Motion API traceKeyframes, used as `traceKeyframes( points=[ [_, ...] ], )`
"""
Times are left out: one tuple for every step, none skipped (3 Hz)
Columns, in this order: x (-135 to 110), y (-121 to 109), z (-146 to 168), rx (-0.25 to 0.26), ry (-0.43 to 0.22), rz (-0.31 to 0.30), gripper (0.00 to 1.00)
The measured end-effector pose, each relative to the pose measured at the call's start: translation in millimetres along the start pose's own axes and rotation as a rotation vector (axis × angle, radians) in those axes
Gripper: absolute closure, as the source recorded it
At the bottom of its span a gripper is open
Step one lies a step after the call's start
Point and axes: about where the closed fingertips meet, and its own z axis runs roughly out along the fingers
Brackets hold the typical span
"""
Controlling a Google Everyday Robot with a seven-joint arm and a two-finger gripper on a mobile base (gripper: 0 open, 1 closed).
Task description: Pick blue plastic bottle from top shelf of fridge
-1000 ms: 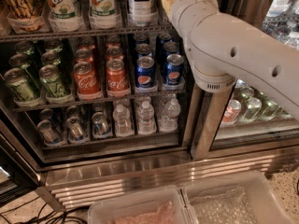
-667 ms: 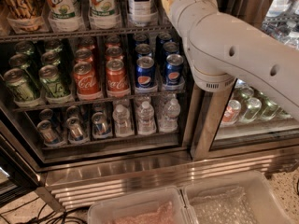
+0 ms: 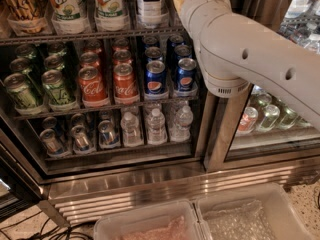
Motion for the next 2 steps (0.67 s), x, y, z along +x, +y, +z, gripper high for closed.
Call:
traceKeyframes(
  points=[
    [0.4, 1.0, 2.2, 0.002, 0.001, -0.003, 0.4],
    [1.2, 1.7, 4.6, 0.004, 0.003, -0.006, 0.39]
  ],
)
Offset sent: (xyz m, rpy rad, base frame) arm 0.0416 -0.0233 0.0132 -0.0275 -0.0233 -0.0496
